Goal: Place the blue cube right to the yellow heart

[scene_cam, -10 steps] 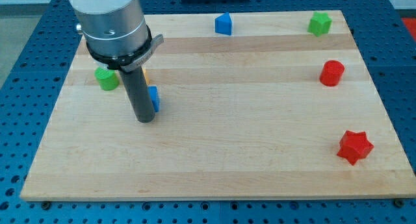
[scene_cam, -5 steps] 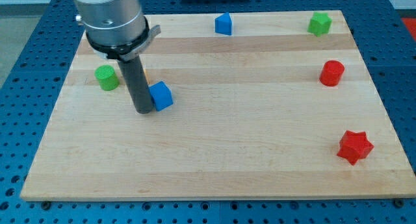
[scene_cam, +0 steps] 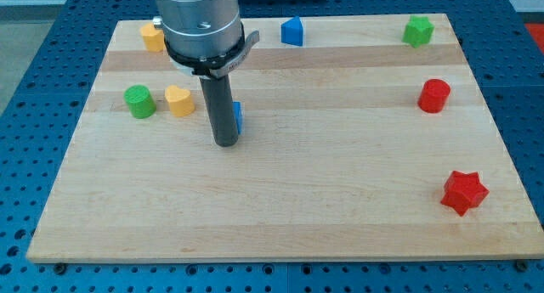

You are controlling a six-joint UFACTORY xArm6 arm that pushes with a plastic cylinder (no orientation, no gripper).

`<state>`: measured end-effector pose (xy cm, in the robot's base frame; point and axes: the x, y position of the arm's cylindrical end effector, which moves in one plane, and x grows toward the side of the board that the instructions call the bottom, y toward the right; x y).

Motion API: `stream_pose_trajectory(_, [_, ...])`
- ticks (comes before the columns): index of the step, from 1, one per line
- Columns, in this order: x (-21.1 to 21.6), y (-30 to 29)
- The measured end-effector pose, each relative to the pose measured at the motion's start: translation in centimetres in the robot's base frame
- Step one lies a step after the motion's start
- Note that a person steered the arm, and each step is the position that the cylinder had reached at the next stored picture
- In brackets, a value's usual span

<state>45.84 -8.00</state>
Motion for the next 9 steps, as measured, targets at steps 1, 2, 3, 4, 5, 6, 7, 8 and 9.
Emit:
stream_pose_trajectory(1, [-1.7, 0.0])
stream_pose_trajectory(2, [-2.9, 0.0])
stream_pose_trajectory(3, [-2.9, 1.9])
stream_pose_trajectory(4, [-3.0, 5.5])
stream_pose_trajectory(5, [-4.6, 6.3])
stream_pose_trajectory(6, [-5.4, 6.3])
stream_pose_trajectory(7, [-5.7, 5.6])
stream_pose_trajectory(8, [-5.7, 4.3])
stream_pose_trajectory(9, [-5.7, 3.1])
